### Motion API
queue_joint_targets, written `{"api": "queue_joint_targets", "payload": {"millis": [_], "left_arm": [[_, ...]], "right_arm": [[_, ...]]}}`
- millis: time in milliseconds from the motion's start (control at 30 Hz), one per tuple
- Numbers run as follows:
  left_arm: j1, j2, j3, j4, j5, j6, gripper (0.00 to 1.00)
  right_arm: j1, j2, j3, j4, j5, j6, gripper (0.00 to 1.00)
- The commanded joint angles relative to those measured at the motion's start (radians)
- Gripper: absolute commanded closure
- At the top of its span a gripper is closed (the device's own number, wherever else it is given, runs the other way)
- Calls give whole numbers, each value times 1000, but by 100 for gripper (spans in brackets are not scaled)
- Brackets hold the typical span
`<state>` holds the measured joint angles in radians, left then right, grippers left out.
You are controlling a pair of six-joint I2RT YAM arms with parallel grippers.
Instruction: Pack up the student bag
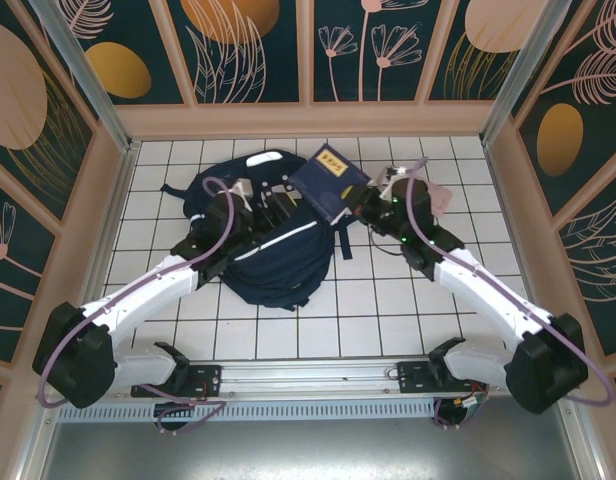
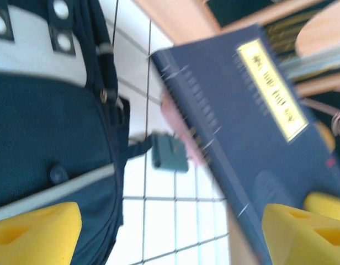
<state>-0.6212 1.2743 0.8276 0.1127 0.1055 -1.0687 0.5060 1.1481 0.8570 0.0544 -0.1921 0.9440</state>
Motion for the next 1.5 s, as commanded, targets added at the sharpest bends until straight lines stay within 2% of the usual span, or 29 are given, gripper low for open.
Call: {"api": "queue_joint_targets", "payload": {"millis": [0, 167, 400, 633, 767, 867, 1100, 1333, 1467], "left_arm": [[-67, 50, 59, -251, -57, 207, 15], [-144, 141, 181, -458, -136, 370, 15], [-221, 288, 341, -747, -291, 538, 13], [-260, 417, 439, -864, -401, 691, 26], [-260, 524, 545, -938, -509, 745, 31], [-261, 587, 594, -957, -504, 774, 39], [-259, 654, 639, -964, -500, 817, 42], [-261, 691, 664, -975, -652, 805, 64], [-260, 688, 686, -1001, -685, 804, 77]], "right_arm": [[-70, -93, -36, -125, 16, -108, 100], [-138, -166, -51, -239, 20, -126, 100], [-170, -184, -67, -268, 10, -124, 100], [-188, -182, -84, -237, -25, -119, 100], [-188, -186, -87, -231, -28, -117, 100], [-187, -189, -93, -232, -29, -113, 100], [-188, -193, -110, -228, -30, -98, 100], [-188, -203, -113, -234, -18, -96, 100], [-188, -211, -113, -244, -7, -95, 100]]}}
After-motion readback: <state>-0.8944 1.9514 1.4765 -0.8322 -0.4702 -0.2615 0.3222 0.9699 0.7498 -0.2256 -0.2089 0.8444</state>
